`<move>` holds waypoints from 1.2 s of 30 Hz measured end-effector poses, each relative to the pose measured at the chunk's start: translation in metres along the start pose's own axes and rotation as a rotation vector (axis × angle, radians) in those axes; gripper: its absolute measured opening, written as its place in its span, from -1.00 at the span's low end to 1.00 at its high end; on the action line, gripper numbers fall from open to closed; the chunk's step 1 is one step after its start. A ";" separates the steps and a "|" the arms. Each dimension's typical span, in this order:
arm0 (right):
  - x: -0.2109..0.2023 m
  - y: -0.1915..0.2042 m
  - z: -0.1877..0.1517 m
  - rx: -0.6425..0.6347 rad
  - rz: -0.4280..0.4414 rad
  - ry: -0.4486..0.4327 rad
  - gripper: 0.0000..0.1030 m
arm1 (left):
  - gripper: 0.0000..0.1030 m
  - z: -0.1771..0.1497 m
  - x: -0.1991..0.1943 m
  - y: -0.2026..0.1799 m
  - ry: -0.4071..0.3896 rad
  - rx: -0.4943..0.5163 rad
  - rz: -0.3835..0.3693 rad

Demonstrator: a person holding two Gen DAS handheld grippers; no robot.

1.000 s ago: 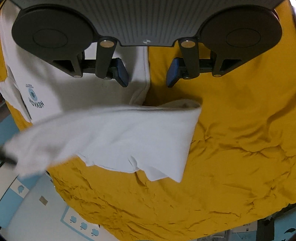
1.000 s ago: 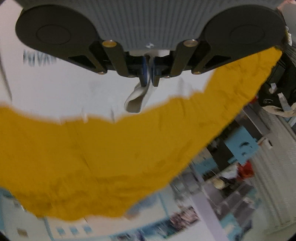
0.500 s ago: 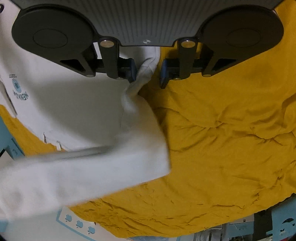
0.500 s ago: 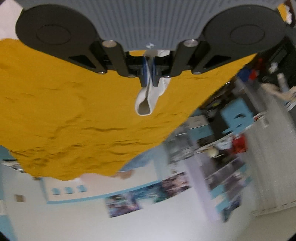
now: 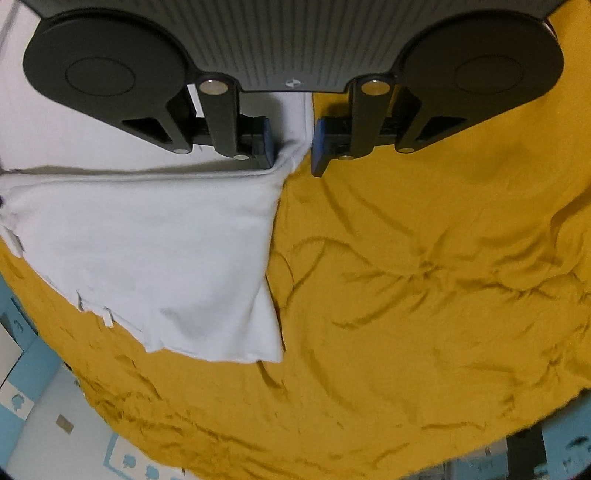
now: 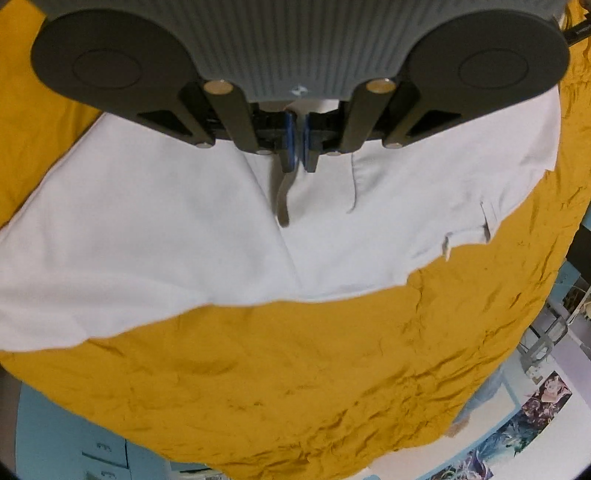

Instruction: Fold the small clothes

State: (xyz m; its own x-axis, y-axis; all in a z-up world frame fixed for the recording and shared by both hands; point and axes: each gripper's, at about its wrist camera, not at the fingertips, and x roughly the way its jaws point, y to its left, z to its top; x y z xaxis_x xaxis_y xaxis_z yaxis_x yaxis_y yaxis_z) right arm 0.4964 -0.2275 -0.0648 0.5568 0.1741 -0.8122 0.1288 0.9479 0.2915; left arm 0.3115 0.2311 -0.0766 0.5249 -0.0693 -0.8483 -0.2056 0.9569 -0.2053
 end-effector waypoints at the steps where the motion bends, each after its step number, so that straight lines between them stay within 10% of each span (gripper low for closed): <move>1: 0.003 0.002 -0.001 -0.021 -0.004 -0.001 -1.00 | -0.47 0.002 -0.005 0.002 0.010 0.000 -0.018; 8: 0.017 -0.008 -0.015 -0.054 0.028 0.008 -0.98 | -0.15 0.046 -0.033 0.016 -0.114 -0.070 -0.142; 20: 0.000 -0.031 -0.011 -0.022 0.177 0.008 -0.56 | -0.16 0.111 0.083 0.033 -0.101 -0.481 -0.244; 22: 0.003 -0.030 -0.011 -0.035 0.182 0.006 -0.56 | -0.39 0.112 0.095 0.030 -0.103 -0.483 -0.264; 24: 0.007 -0.028 -0.013 -0.049 0.167 0.001 -0.97 | -0.90 0.112 0.094 0.027 -0.129 -0.464 -0.281; 29: -0.009 -0.031 -0.015 -0.050 0.171 -0.069 -0.99 | -0.93 0.124 0.052 0.027 -0.273 -0.302 -0.357; 36: -0.008 -0.031 -0.017 -0.085 0.108 -0.107 -0.94 | -0.79 0.134 0.054 0.044 -0.221 -0.278 -0.129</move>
State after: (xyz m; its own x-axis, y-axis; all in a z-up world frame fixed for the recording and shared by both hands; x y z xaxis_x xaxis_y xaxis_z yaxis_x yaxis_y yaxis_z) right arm 0.4742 -0.2536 -0.0757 0.6484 0.2513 -0.7187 -0.0042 0.9451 0.3267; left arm 0.4413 0.3072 -0.0667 0.7205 -0.0926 -0.6873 -0.3264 0.8291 -0.4539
